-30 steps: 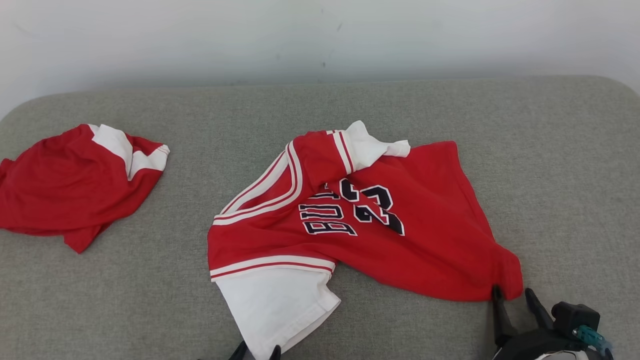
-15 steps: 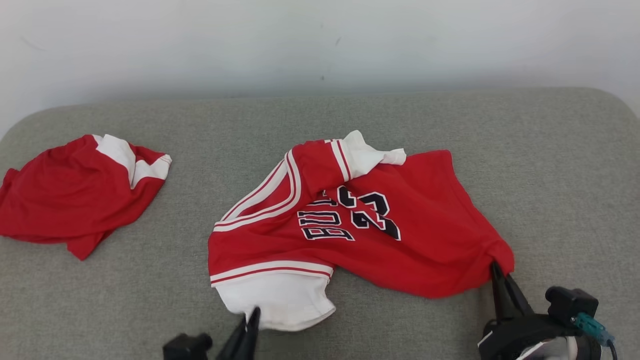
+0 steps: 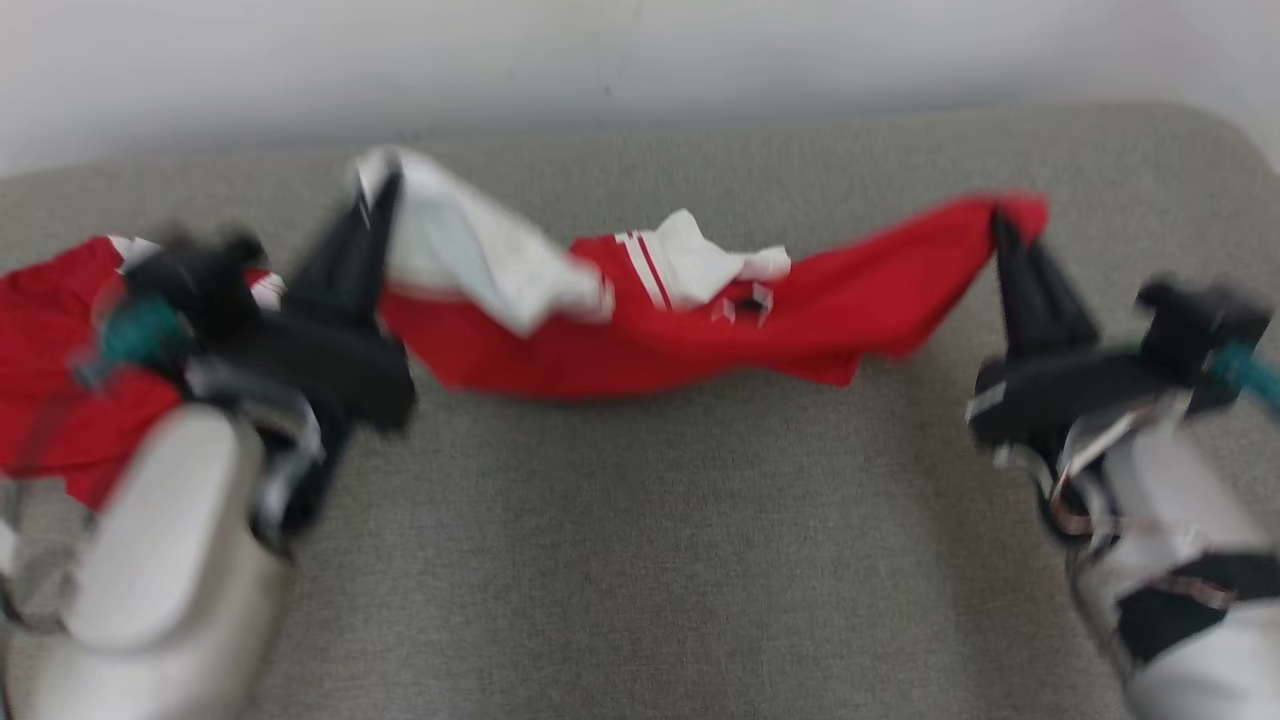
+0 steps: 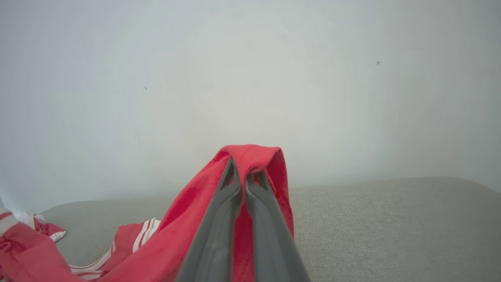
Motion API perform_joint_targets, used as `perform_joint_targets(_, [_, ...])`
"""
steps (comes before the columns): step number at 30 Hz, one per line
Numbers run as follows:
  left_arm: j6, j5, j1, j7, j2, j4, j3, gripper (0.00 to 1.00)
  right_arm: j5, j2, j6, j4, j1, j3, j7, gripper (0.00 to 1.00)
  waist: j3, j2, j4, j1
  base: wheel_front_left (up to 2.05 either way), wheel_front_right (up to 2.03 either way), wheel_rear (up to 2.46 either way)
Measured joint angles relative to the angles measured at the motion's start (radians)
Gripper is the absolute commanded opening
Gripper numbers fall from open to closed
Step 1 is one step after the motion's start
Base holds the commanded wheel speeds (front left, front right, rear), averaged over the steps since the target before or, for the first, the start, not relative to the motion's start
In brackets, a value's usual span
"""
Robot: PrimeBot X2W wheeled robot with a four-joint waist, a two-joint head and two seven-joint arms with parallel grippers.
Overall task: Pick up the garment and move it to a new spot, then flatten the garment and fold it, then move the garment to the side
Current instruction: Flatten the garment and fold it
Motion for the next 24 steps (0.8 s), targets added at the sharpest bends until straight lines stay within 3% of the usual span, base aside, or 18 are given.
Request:
perform_joint_targets(7, [0.0, -0.071, -0.456, 0.121, 0.086, 0.053, -0.015, 0.0, 0.065, -0.068, 0.0, 0.008, -0.388, 0.016, 0.076, 0.0, 0.131, 0.0001, -0.017, 0.0002, 0.0, 0.0, 0.0])
perform_joint_targets(16, [0.0, -0.06, -1.017, 0.147, 0.088, 0.259, -0.047, 0.0, 0.123, -0.125, 0.0, 0.07, -0.87, 0.039, 0.217, 0.0, 0.319, 0.0002, -0.032, 0.0003, 0.0, 0.0, 0.0])
perform_joint_targets(24, [0.0, -0.011, -1.332, 0.13, 0.103, 0.479, -0.09, 0.0, 0.111, -0.141, 0.0, 0.201, -1.131, 0.075, 0.272, 0.0, 0.425, 0.0002, -0.053, 0.0003, 0.0, 0.0, 0.0])
